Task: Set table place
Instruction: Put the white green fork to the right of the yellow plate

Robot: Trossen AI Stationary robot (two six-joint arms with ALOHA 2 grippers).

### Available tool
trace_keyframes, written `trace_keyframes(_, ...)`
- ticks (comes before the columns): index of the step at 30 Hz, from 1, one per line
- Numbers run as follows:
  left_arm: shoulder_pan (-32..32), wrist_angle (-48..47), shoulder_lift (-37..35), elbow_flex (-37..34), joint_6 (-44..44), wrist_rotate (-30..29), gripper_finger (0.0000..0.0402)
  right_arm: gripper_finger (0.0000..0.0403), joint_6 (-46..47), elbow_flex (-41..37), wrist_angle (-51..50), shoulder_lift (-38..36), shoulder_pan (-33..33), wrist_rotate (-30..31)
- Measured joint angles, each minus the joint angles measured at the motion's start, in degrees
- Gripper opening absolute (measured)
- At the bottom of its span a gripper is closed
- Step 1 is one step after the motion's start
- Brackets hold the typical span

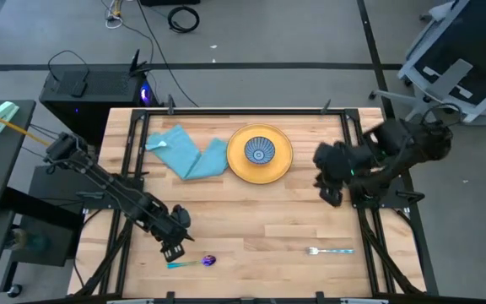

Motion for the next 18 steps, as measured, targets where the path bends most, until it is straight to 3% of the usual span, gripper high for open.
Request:
trace_keyframes(4,0.7,0.0,0.0,0.0,0.8,-0.2,0.0056,0.011,8.6,-6.2,-0.3,-1.2,9.4,0.0)
trace_keyframes(11,1.6,0.1,0.0,0.0,2.2,-0.9,0.0059,0.0099,27.5,-26.3,1.6,-2.3,22.4,-0.5)
trace_keyframes(18,1.6,0.2,0.0,0.0,2.6,-0.9,0.0053,0.0095,30.3,-46.4,27.2,-2.3,24.8,-6.0)
